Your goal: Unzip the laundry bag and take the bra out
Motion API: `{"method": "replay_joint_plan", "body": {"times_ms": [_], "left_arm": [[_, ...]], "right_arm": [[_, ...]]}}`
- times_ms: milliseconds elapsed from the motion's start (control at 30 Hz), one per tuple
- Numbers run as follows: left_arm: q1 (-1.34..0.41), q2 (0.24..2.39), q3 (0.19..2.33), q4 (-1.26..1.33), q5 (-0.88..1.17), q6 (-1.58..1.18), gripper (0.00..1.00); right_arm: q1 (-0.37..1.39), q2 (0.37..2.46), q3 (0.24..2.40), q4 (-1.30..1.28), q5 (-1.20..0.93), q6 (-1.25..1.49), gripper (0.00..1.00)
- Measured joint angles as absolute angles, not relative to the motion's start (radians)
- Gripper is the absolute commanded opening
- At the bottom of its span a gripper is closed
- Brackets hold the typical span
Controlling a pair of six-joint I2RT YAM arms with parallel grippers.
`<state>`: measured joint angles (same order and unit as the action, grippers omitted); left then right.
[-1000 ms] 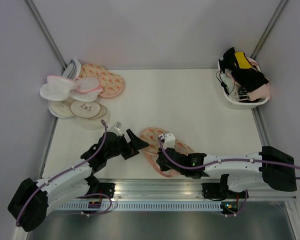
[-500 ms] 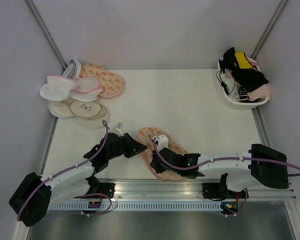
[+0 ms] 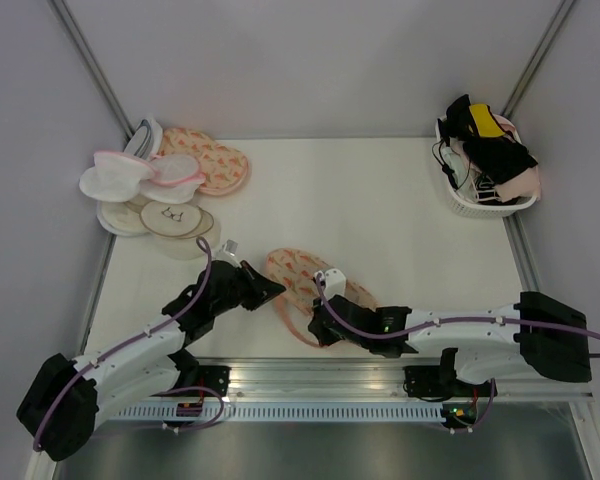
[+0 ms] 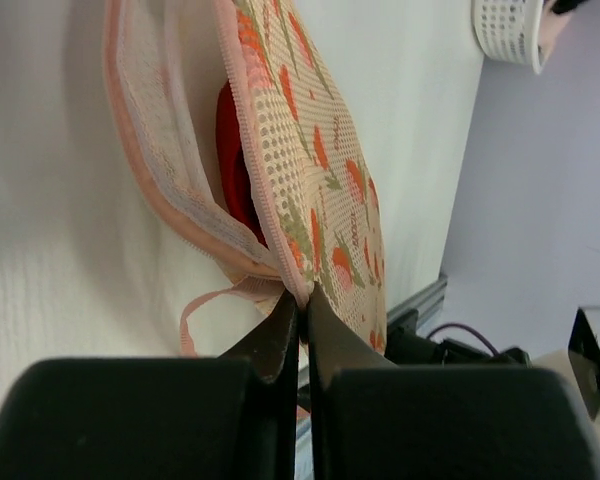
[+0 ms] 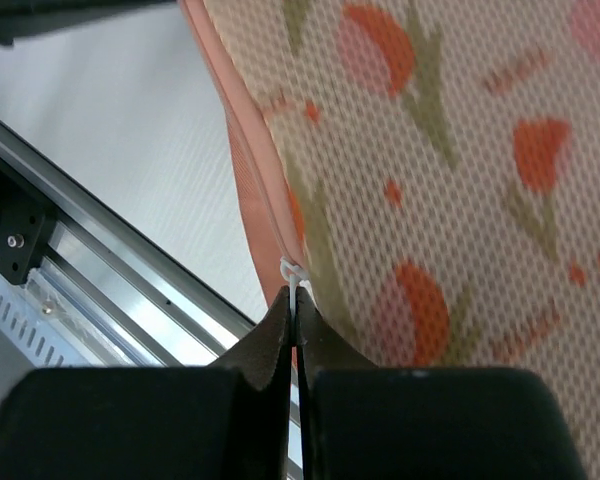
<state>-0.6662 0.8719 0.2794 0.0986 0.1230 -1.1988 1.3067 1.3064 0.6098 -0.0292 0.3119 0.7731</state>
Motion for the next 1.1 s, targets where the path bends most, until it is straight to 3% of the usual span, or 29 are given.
{"method": "replay_joint_plan", "body": {"times_ms": [400, 667, 700, 733, 833, 1033, 1100], "left_arm": [[-0.520, 1.069, 0.435, 0.061, 0.090, -1.053, 0.02], [-0.498, 1.468, 0.682, 0.231, 0.304, -0.985, 0.04], [-0.498, 1.515, 0.711, 0.260, 0.341, -0.982, 0.08], [-0.498, 1.551, 0.733, 0.284, 0.371, -0.979, 0.31], [-0.497, 1.589, 0.756, 0.308, 0.412, -0.958, 0.76], [-0.494, 1.485, 0.722, 0.174, 0.361, -0.936, 0.96], [-0.496, 1.373, 0.656, 0.146, 0.341, -0.938, 0.97]], "right_arm": [[1.307, 1.037, 0.531, -0.338, 0.395, 0.869, 0.00], [1.307, 1.103, 0.536, -0.424, 0.453, 0.893, 0.00], [1.307, 1.110, 0.536, -0.422, 0.455, 0.893, 0.00], [1.307, 1.114, 0.536, -0.419, 0.457, 0.894, 0.00], [1.307, 1.122, 0.536, -0.401, 0.464, 0.894, 0.01], [1.307, 1.145, 0.536, -0.341, 0.463, 0.881, 0.01], [1.307, 1.150, 0.536, -0.303, 0.445, 0.860, 0.01]]}}
